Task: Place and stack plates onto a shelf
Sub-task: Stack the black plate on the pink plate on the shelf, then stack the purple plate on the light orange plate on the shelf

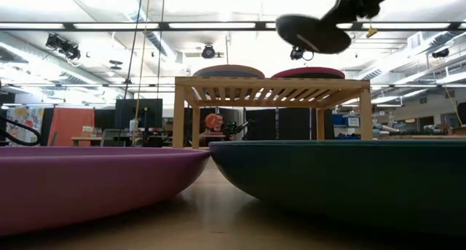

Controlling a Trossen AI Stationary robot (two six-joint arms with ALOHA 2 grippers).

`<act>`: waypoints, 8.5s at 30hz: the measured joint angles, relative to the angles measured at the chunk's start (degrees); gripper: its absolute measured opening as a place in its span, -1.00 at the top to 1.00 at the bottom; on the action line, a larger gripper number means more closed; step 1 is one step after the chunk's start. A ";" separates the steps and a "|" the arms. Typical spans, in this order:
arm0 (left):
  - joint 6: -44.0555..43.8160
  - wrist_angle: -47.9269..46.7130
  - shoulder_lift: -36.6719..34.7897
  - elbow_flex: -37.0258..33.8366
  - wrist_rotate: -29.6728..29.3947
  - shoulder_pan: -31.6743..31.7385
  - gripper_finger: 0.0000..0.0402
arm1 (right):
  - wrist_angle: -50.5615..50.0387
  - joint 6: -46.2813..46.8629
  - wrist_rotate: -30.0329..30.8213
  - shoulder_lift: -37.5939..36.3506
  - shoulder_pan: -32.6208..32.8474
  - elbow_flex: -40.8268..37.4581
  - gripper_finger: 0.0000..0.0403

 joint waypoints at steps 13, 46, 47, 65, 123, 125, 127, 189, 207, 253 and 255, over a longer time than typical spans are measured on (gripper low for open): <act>-0.02 0.02 0.00 0.00 0.00 0.00 0.18 | 0.11 -0.01 -12.28 7.99 -13.71 -0.01 0.91; -0.09 -0.02 -0.02 0.02 0.00 0.00 0.18 | 0.17 -0.04 -14.38 13.47 -15.57 -0.01 0.81; -0.09 -0.02 -0.02 0.02 0.00 0.00 0.18 | 0.17 -0.04 -14.38 13.47 -15.57 -0.01 0.81; -0.13 -0.02 -0.02 0.02 0.00 0.01 0.18 | 0.19 0.02 -14.14 13.41 -15.57 -0.01 0.55; -0.15 -0.02 -0.02 0.02 0.00 0.01 0.18 | 1.89 6.75 -13.77 8.60 -15.35 0.01 0.24; -0.15 -0.02 -0.02 0.04 0.00 0.01 0.18 | 1.89 6.75 -13.77 8.06 -15.35 0.01 0.24; -0.16 -0.02 -0.02 0.03 0.00 0.01 0.18 | 1.89 6.75 -13.79 7.40 -15.35 0.01 0.24; -15.19 -10.22 25.97 0.04 11.47 -0.85 0.18 | 6.14 29.46 -43.26 12.51 16.74 -0.01 0.25; -15.15 -10.32 35.11 0.02 17.44 -1.09 0.18 | 6.13 29.44 -42.09 22.34 16.86 -0.01 0.25; -14.61 -15.66 32.85 -0.02 25.57 -1.01 0.82 | 6.39 29.44 -42.10 26.67 16.85 0.01 0.25; -14.61 -16.68 32.39 -0.02 26.05 -1.01 0.82 | 6.39 29.44 -42.10 26.67 16.85 0.01 0.25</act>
